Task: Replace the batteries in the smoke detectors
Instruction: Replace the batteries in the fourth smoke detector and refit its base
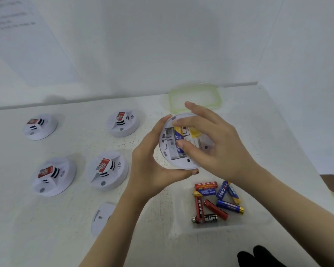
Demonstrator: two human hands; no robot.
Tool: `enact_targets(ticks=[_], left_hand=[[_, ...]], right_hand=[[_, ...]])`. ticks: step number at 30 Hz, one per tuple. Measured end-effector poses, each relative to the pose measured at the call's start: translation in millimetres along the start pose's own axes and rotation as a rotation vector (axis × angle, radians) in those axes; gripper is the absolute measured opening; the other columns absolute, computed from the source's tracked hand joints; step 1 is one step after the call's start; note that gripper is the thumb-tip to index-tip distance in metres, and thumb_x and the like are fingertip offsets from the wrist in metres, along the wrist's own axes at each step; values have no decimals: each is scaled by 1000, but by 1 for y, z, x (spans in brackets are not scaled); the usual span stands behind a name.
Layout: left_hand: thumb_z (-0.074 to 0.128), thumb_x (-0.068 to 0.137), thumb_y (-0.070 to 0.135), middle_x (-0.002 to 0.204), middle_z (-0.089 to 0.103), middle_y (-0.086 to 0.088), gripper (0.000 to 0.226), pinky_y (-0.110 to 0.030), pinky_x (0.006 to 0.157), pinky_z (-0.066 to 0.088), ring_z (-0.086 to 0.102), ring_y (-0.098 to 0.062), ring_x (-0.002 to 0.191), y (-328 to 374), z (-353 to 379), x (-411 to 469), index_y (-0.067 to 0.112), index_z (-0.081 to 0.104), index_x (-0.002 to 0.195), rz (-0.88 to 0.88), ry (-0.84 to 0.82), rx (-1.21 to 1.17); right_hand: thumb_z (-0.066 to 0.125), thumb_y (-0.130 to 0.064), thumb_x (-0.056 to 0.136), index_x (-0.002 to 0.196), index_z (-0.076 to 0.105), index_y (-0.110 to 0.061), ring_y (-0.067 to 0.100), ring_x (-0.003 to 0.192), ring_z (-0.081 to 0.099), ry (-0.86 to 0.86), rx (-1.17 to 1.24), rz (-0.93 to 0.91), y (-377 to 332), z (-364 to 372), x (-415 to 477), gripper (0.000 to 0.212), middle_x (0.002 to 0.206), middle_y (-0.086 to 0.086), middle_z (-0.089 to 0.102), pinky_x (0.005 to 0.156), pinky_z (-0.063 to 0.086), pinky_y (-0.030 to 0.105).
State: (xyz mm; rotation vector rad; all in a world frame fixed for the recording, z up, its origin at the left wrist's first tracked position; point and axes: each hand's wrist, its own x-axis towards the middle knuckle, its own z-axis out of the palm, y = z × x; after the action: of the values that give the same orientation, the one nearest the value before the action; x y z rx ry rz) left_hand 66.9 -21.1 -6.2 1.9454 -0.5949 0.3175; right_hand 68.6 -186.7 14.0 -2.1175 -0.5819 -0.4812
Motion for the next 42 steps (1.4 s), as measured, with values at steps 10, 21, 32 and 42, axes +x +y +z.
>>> enact_targets(ticks=[10,21,32,42], left_hand=[[88,56,30,128,57,8,94,-14,95,45,57,-2,117,3,0,-2,9,43,135,-10,-19,-40],[88,54,34,128,60,1,99,-18,93,49,60,-9,116,-1,1,-6,-1,44,136,-36,-23,-67],[84,57,37,125,50,38,94,-10,93,45,52,8,119,-13,-7,7,11,40,135,17,59,-42],[83,58,36,129,50,19,94,-9,93,44,49,10,120,-29,-9,8,8,39,137,-13,69,1]], right_hand=[[61,-33,82,106,63,-29,7,135,38,-3,84,18,0,-1,-5,24,133,-11,53,98,47,38],[53,-27,87,102,69,-17,19,121,52,-67,-39,-24,1,-5,-8,24,139,10,49,88,52,40],[42,-18,94,129,49,-35,5,115,55,-76,281,283,22,-23,13,40,129,-8,57,95,44,19],[64,-14,85,84,68,-22,10,81,59,-785,-498,507,59,-29,41,8,81,-12,61,68,47,20]])
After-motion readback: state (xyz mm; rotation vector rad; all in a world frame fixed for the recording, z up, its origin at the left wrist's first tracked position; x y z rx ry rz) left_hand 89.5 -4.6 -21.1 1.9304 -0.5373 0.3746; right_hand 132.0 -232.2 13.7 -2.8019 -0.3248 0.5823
